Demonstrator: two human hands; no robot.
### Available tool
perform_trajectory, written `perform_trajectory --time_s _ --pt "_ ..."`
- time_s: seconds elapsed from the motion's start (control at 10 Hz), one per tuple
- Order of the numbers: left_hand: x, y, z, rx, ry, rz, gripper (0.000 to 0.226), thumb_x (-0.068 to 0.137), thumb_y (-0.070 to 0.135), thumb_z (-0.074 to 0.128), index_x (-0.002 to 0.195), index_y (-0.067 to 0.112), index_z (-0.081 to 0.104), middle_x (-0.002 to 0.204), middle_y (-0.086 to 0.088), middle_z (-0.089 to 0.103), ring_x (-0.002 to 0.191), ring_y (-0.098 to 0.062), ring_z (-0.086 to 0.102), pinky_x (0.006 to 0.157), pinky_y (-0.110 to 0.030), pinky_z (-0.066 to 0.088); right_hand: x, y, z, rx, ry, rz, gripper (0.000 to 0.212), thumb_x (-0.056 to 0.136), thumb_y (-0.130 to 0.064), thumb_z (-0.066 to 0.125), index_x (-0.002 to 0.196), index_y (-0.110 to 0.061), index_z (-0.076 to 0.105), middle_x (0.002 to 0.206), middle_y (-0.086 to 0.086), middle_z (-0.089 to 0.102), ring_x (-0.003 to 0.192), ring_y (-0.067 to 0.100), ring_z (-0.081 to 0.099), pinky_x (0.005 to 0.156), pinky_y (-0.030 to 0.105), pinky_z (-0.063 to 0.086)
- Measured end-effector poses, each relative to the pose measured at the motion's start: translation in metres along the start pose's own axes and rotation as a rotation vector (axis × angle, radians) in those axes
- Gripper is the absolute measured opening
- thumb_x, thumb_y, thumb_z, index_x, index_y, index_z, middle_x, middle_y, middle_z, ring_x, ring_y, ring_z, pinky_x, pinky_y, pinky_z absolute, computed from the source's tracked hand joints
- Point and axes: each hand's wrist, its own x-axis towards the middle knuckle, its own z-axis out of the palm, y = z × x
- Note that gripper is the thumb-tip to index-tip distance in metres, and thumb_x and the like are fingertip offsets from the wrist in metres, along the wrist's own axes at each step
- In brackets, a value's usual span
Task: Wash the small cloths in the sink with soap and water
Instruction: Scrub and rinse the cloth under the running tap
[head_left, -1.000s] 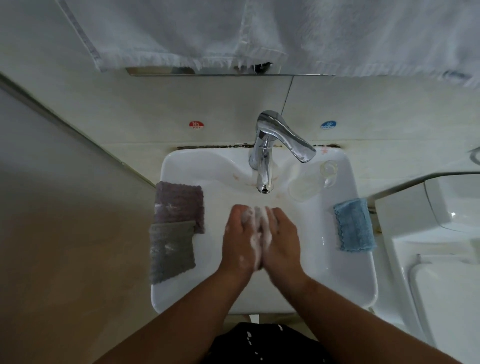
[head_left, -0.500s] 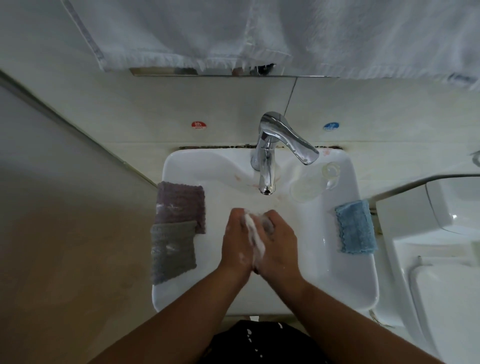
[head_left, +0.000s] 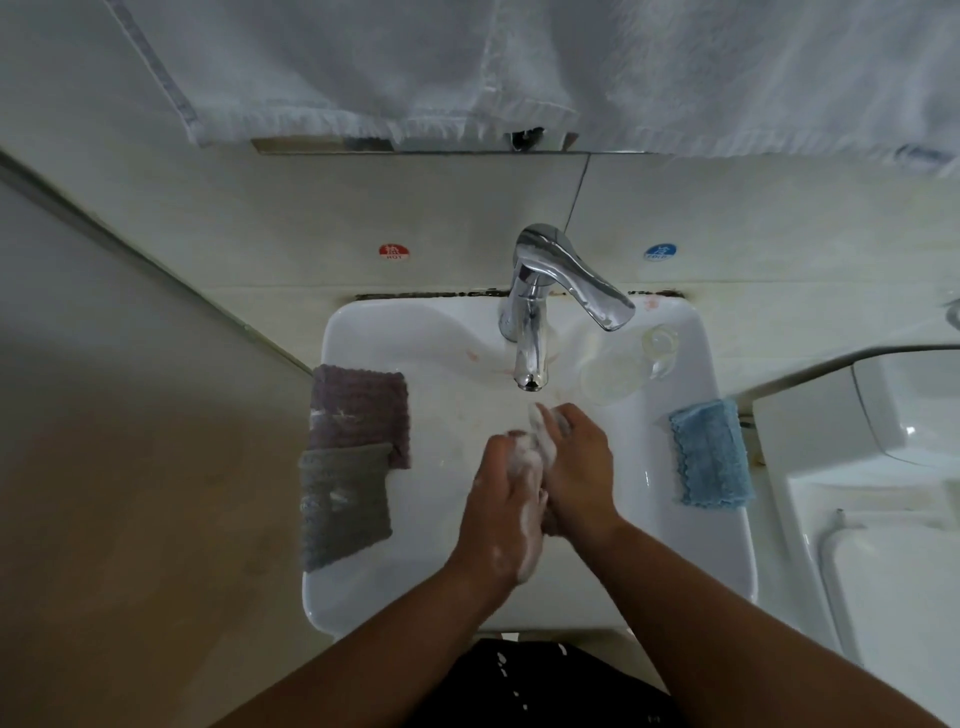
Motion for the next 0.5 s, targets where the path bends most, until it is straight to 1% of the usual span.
perform_trajectory --time_s 0.1,0.2,0.3,0.4,0.5 --pt "0.019 0.000 -0.004 0.114 0.134 0.027 0.004 0.099 0.022 0.051 0.102 0.019 0.052 0.099 -0.009 0.065 0.098 -0.034 0.065 0.084 -0.048 0.055 -0.022 0.008 0.005 -0.028 -0.102 0.031 0.029 0.101 -0.037 0.059 0.079 -0.018 0.057 0.067 -0.005 0.065 0.063 0.009 0.064 0.061 0.032 0.051" --pt "0.032 -0.008 -0.012 0.218 0.135 0.036 0.021 0.104 0.008 0.043 0.112 0.026 0.048 0.105 0.001 0.059 0.097 -0.017 0.058 0.086 -0.033 0.050 -0.042 -0.005 0.007 -0.060 -0.131 -0.081 0.021 0.101 -0.037 0.057 0.086 -0.022 0.056 0.074 -0.007 0.066 0.068 0.007 0.065 0.063 0.026 0.050" --pt "0.016 -0.010 -0.001 0.048 -0.013 0.000 0.027 0.089 0.041 0.053 0.096 0.015 0.052 0.090 0.003 0.059 0.083 -0.009 0.057 0.073 -0.019 0.052 -0.007 -0.004 0.001 -0.079 -0.024 -0.052 0.032 0.100 -0.036 0.058 0.077 -0.014 0.054 0.066 -0.003 0.063 0.064 0.011 0.061 0.064 0.032 0.046" --pt "0.014 -0.007 0.003 -0.055 -0.043 -0.035 0.034 0.085 0.041 0.055 0.096 0.010 0.052 0.088 -0.003 0.059 0.081 -0.013 0.060 0.068 -0.027 0.054 -0.002 0.001 0.000 -0.032 -0.050 0.040 0.037 0.102 -0.040 0.054 0.075 -0.014 0.056 0.067 0.001 0.065 0.070 0.023 0.065 0.069 0.041 0.053" --pt "0.029 -0.001 -0.008 0.129 0.131 0.004 0.009 0.101 0.024 0.044 0.109 0.027 0.048 0.103 -0.001 0.061 0.098 -0.025 0.062 0.088 -0.041 0.054 -0.031 0.003 0.009 -0.041 -0.111 0.015 0.031 0.102 -0.044 0.051 0.084 -0.019 0.058 0.072 -0.002 0.068 0.071 0.017 0.068 0.065 0.039 0.056"
